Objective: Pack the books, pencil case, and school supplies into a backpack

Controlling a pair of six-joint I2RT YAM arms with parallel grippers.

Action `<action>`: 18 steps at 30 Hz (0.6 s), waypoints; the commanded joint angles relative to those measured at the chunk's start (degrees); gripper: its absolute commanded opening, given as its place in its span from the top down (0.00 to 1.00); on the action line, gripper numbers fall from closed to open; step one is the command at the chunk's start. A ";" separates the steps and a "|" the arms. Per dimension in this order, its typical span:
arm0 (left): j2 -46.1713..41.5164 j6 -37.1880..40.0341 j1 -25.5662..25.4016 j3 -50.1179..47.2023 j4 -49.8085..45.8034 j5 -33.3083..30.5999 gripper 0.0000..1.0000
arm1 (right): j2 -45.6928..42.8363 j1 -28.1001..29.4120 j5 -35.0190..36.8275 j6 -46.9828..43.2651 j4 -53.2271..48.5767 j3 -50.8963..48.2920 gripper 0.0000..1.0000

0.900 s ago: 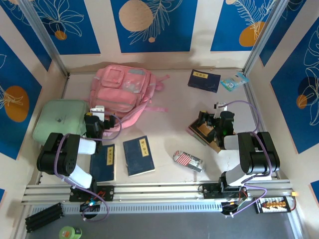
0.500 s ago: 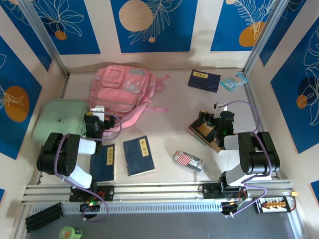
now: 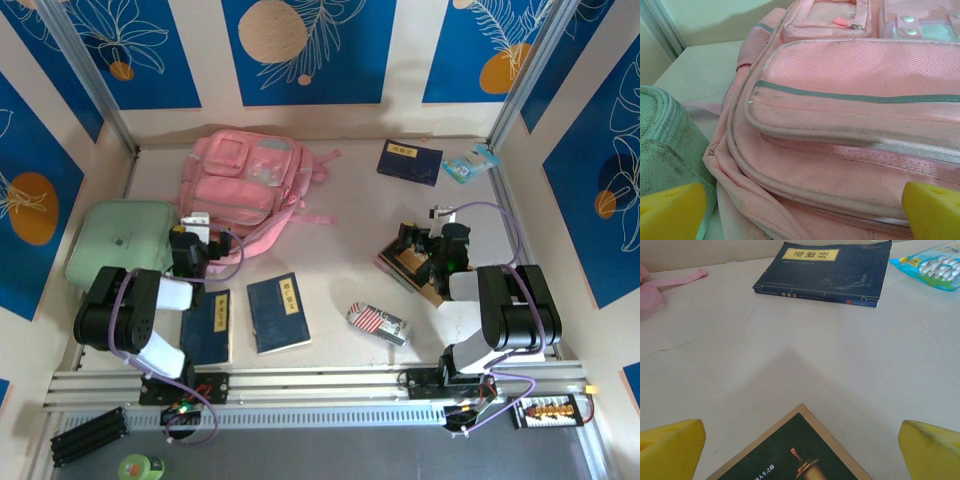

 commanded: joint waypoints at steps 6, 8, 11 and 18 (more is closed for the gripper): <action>0.24 -0.59 0.55 0.41 0.75 0.56 0.00 | -0.03 0.09 -0.24 -0.48 0.66 1.31 0.01; 0.18 -0.59 0.55 0.34 0.91 0.59 0.00 | -0.08 0.10 -0.20 -0.52 0.80 1.26 0.01; -0.01 -1.05 0.55 0.25 0.98 -1.41 0.00 | -1.91 0.91 -0.86 -2.09 -2.38 2.58 0.01; -1.73 -1.18 0.13 -1.17 2.12 -3.32 0.00 | -8.73 6.13 7.81 1.22 -32.53 19.96 0.01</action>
